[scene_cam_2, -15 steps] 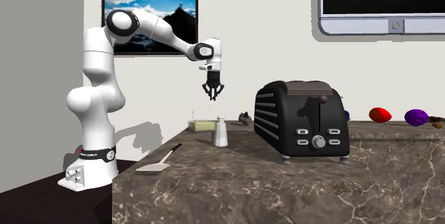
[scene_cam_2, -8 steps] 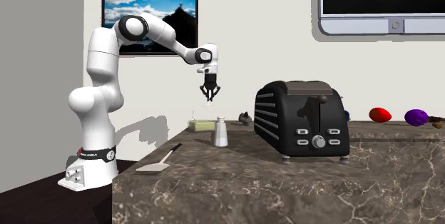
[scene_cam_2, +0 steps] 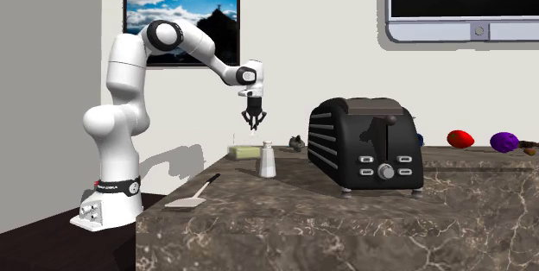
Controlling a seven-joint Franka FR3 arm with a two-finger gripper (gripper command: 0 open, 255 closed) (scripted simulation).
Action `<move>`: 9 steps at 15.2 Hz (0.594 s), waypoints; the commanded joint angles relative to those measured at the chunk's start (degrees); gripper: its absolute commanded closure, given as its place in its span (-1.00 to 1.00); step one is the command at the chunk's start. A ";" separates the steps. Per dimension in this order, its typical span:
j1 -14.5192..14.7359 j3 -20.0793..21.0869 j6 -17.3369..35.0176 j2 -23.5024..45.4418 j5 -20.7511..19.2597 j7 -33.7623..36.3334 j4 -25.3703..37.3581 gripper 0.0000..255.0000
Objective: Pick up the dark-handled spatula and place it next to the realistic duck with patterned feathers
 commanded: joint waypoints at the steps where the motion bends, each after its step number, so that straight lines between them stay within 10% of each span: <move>1: 0.12 -0.04 1.42 0.60 -0.38 0.10 -0.93 1.00; 9: 0.73 -0.36 7.23 3.26 -2.16 0.69 -4.61 1.00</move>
